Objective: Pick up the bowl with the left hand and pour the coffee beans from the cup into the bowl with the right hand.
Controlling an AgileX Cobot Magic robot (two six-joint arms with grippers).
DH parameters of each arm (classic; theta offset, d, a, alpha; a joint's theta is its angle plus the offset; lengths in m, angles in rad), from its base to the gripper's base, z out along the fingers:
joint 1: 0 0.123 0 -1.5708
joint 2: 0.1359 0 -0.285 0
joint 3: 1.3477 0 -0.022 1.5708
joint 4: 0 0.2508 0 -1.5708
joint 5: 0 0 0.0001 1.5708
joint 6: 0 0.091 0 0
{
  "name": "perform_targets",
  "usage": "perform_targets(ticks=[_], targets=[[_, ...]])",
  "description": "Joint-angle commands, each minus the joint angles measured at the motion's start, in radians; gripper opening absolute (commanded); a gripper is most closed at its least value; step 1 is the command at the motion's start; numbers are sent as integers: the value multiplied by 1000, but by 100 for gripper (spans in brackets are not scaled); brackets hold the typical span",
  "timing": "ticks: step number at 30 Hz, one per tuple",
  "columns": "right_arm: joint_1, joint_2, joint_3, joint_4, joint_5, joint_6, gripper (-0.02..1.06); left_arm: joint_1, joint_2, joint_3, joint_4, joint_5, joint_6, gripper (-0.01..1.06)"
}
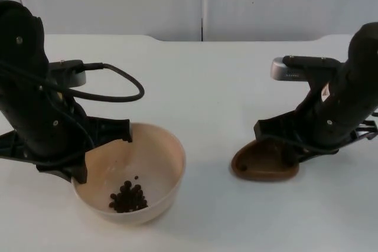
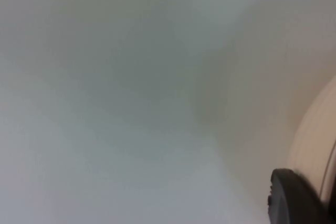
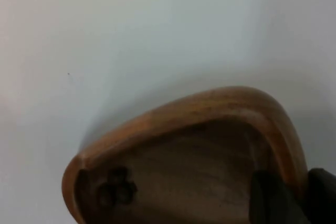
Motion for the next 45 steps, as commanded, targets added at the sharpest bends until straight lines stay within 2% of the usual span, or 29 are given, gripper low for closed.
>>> perform_targets(ticks=[1,7,11,15,16,19,20,21,22,25,26,28,29,30,33,35,45], targets=[[2,7,4,-4,-17,2,0,5,2,9,17,19,-5,0],[2,7,4,-4,-17,2,0,5,2,9,17,16,-5,0],[2,7,4,-4,-17,2,5,5,2,9,20,16,6,0],[2,7,4,-4,-22,2,26,5,2,9,20,16,22,0],[2,7,4,-4,-22,2,26,5,2,9,20,16,22,0],[2,7,4,-4,-36,2,53,5,2,9,18,16,24,1],[2,7,4,-4,-40,2,56,5,2,9,18,16,24,4],[2,7,4,-4,-44,2,66,5,2,9,17,16,26,9],[2,7,4,-4,-44,2,66,5,2,9,17,16,26,9],[2,-1,4,-4,-48,2,74,5,2,9,12,16,33,33],[2,-4,4,-4,-48,-1,75,5,2,9,12,14,33,38],[2,-24,4,-9,-50,-4,75,5,2,9,10,1,33,58],[2,-24,4,-9,-50,-4,75,5,2,9,10,1,33,58],[2,-39,4,-9,-53,-14,75,5,2,9,10,-4,33,67],[2,-86,2,-9,-58,-45,75,5,0,9,10,-11,40,84],[2,-118,2,-9,-60,-52,75,5,-5,9,10,-4,45,88],[2,-265,2,-9,-54,-107,75,5,-141,9,6,-29,67,88]])
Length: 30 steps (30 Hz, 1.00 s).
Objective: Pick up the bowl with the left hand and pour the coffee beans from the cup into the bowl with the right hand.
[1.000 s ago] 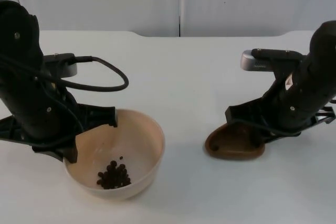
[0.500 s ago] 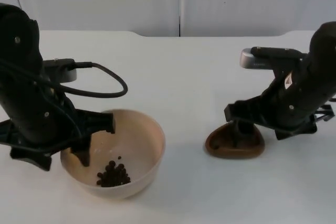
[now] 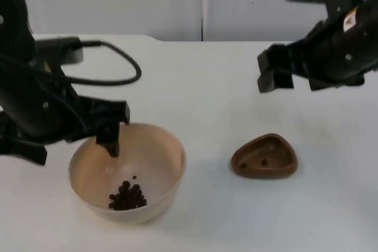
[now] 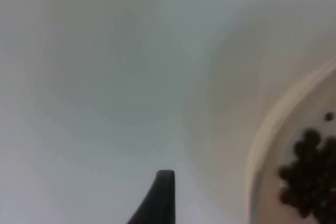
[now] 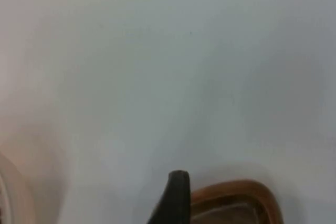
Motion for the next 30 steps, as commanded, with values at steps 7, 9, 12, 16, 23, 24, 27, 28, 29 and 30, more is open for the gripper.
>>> perform_targets(ticks=[7,9,12,16,23,24,27,28,29,30], targets=[[2,-147,2,-5,67,-67,75,5,-226,2,1,-20,79,88],[2,-193,2,-5,96,-85,75,5,-299,2,1,-18,118,88],[2,-237,2,-5,122,-100,75,5,-365,2,1,-20,132,88],[2,-305,2,-3,153,-116,75,5,-470,2,1,-28,137,88],[2,-437,2,-3,212,-137,75,5,-631,2,-9,-2,179,88],[2,-453,2,-3,223,-139,75,5,-653,2,-14,3,184,88],[2,-508,2,-3,256,-139,75,5,-709,2,-26,21,189,88],[2,-514,2,-3,258,-139,75,5,-718,2,-26,23,193,88],[2,-514,2,-3,258,-139,75,5,-718,2,-26,23,193,88],[2,-539,2,-3,267,-157,75,5,-740,2,-45,35,222,88]])
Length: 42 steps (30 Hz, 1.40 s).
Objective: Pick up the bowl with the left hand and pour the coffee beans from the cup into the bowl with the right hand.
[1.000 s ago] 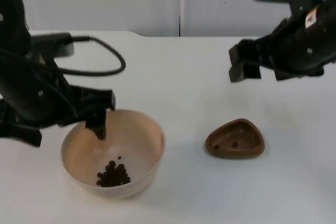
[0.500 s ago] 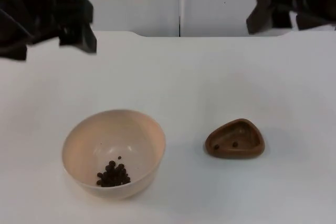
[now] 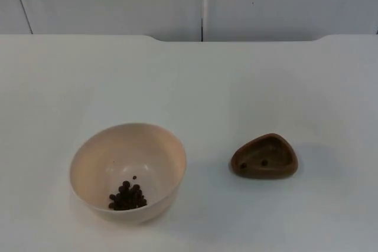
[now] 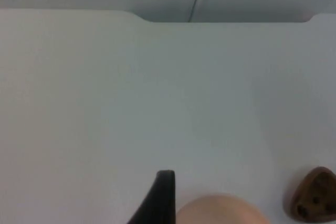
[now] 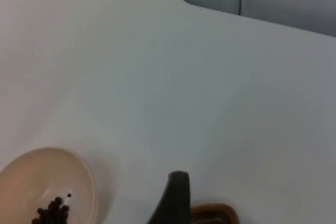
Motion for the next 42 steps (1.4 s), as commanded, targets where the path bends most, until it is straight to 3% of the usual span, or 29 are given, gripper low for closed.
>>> perform_targets(ticks=[1,12,26,36,42], targets=[[2,-37,2,-3,23,-24,75,5,-38,0,-24,20,34,88],[2,-193,115,-3,29,-58,75,5,-179,16,-26,113,69,88],[2,-501,313,-3,11,-73,75,5,-527,163,-19,242,111,88],[2,-741,364,-3,121,-124,75,5,-775,165,-23,423,200,88],[2,-868,421,-1,125,-126,75,5,-879,218,-23,437,202,88]])
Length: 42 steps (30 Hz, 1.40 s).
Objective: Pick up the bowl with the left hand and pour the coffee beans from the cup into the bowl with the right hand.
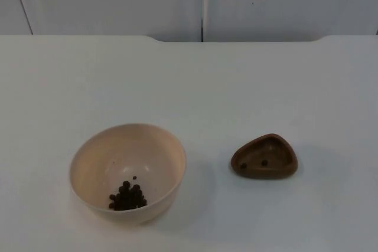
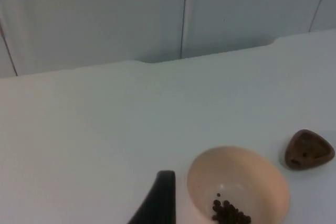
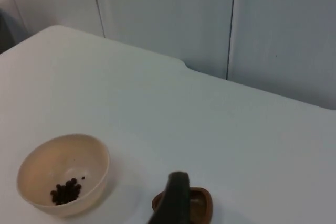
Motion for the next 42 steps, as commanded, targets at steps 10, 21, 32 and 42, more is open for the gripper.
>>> perform_targets(ticks=[10,21,32,42], targets=[[0,-229,53,-1,127,-42,75,5,-149,94,-6,81,39,88],[0,-366,53,1,305,-35,75,5,-149,143,-5,143,78,88],[0,-442,53,-1,496,-8,75,5,-149,148,2,147,78,88],[0,-442,134,-5,469,-8,75,5,-149,148,2,147,78,88]])
